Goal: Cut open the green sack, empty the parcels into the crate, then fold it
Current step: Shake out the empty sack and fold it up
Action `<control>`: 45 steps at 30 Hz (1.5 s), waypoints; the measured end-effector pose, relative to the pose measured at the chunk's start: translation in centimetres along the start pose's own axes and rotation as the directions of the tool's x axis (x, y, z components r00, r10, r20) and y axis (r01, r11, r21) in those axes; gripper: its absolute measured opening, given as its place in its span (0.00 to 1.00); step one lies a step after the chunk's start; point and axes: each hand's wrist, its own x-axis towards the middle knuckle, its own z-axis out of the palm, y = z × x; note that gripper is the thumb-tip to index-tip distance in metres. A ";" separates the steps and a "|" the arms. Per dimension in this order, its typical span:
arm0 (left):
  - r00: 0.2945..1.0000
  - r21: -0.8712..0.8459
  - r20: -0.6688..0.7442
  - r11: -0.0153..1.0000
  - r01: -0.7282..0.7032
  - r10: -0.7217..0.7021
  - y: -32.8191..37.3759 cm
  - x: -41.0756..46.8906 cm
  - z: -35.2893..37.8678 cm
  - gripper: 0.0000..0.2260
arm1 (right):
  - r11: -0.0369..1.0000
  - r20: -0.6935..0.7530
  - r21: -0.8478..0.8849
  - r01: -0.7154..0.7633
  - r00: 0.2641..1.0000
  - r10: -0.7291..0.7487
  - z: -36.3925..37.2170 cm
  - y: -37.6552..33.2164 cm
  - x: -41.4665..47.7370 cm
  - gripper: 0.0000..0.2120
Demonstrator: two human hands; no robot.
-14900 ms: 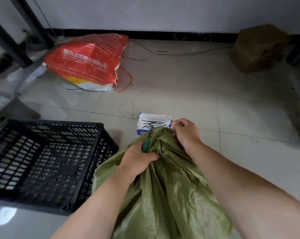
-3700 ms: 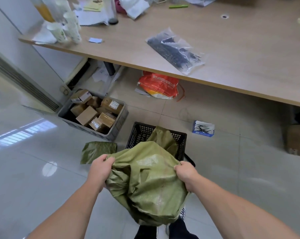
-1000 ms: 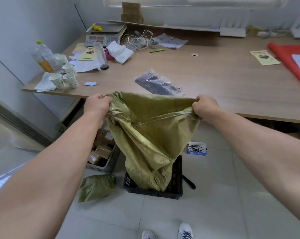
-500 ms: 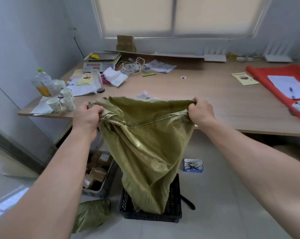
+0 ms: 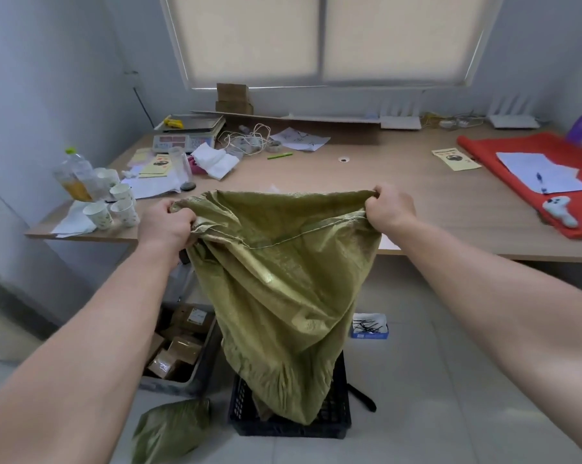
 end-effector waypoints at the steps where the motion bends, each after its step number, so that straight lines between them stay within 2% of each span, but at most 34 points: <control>1: 0.998 -0.011 0.035 0.999 0.046 -0.046 -0.1 -0.2 0.0 0.07 | 0.999 0.007 -0.037 0.012 1.000 -0.012 0.0 0.2 -0.2 0.12; 3: 0.994 -0.033 0.056 0.995 0.092 -0.090 -0.5 -0.3 0.0 0.09 | 0.999 -0.026 -0.049 0.021 0.999 -0.023 -0.1 0.8 -0.6 0.13; 6: 1.000 -0.090 -0.017 0.996 0.021 -0.023 0.4 0.0 -0.6 0.06 | 0.999 -0.118 0.020 0.037 0.992 -0.035 -0.8 0.9 -0.9 0.12; 9: 0.999 -0.057 -0.011 0.998 0.031 -0.032 0.1 0.1 -1.1 0.09 | 0.999 -0.111 0.013 0.047 0.993 -0.046 -1.1 0.6 -0.9 0.11; 12: 0.998 -0.075 -0.064 0.997 0.018 -0.023 -0.3 0.4 -1.6 0.08 | 0.993 -0.118 0.076 0.095 0.989 -0.085 -1.3 0.5 -1.0 0.10; 13: 0.998 -0.088 -0.063 0.996 0.010 -0.015 -0.3 0.5 -1.7 0.06 | 0.986 -0.087 0.125 0.106 0.992 -0.095 -1.2 0.5 -1.0 0.12; 15: 0.999 -0.073 -0.037 0.997 0.005 -0.008 0.0 0.6 -1.6 0.04 | 0.967 0.027 0.220 0.128 0.990 -0.137 -1.1 0.6 -1.1 0.23; 17: 0.999 -0.044 -0.050 0.999 -0.020 0.018 0.4 0.6 -1.9 0.04 | 0.947 0.138 0.243 0.209 0.959 -0.247 -1.1 0.3 -1.4 0.35; 19: 0.993 -0.016 -0.090 0.997 -0.082 0.080 1.1 0.8 -2.6 0.05 | 0.933 0.237 0.143 0.329 0.904 -0.355 -1.1 0.3 -1.2 0.38; 21: 0.987 -0.020 -0.118 0.994 -0.111 0.108 1.4 1.7 -3.7 0.07 | 0.907 0.280 0.007 0.421 0.870 -0.406 -0.8 0.8 -0.6 0.31; 24: 0.971 -0.037 -0.188 0.987 -0.158 0.148 2.4 2.0 -5.4 0.11 | 0.867 0.205 -0.229 0.442 0.893 -0.401 -1.2 1.5 0.5 0.18; 26: 0.966 -0.008 -0.202 0.986 -0.169 0.164 3.0 2.2 -6.4 0.12 | 0.839 0.175 -0.345 0.420 0.907 -0.382 -2.1 1.7 0.8 0.17; 29: 0.984 -0.089 -0.134 0.987 -0.131 0.119 3.8 3.2 -7.8 0.18 | 0.806 0.199 -0.396 0.439 0.899 -0.391 -3.5 0.9 0.7 0.22; 31: 0.994 -0.203 -0.060 0.974 -0.100 0.089 3.9 4.4 -8.7 0.19 | 0.788 0.232 -0.427 0.444 0.896 -0.379 -4.4 0.4 0.9 0.25; 33: 0.996 -0.274 -0.005 0.958 -0.086 0.088 4.7 3.1 -8.9 0.18 | 0.761 0.237 -0.474 0.443 0.896 -0.375 -5.0 -0.1 1.3 0.23; 35: 0.984 -0.243 0.109 0.964 -0.111 0.140 4.6 2.4 -8.9 0.23 | 0.751 0.170 -0.515 0.413 0.908 -0.383 -5.5 -0.4 1.6 0.17; 36: 0.970 -0.206 0.187 0.972 -0.115 0.155 4.5 2.0 -9.0 0.30 | 0.774 0.103 -0.514 0.370 0.922 -0.372 -5.7 -0.7 1.5 0.16; 38: 0.935 -0.052 0.325 0.989 -0.135 0.145 4.1 1.4 -9.2 0.47 | 0.863 -0.064 -0.454 0.219 0.959 -0.277 -6.1 -1.6 1.2 0.16; 40: 0.910 0.129 0.383 0.966 -0.225 0.160 3.7 1.0 -9.2 0.56 | 0.907 -0.185 -0.417 0.062 0.971 -0.151 -6.2 -2.3 1.1 0.17; 42: 0.879 0.288 0.422 0.887 -0.360 0.220 3.2 1.1 -9.2 0.54 | 0.919 -0.235 -0.392 -0.041 0.970 -0.057 -6.0 -2.7 1.1 0.17; 43: 0.867 0.315 0.408 0.847 -0.429 0.287 3.0 1.3 -9.0 0.49 | 0.936 -0.251 -0.342 -0.077 0.968 -0.013 -6.0 -2.9 1.2 0.17; 45: 0.843 0.208 0.311 0.834 -0.512 0.440 2.8 1.7 -8.6 0.30 | 0.978 -0.274 -0.175 -0.116 0.960 0.065 -6.0 -3.4 1.4 0.17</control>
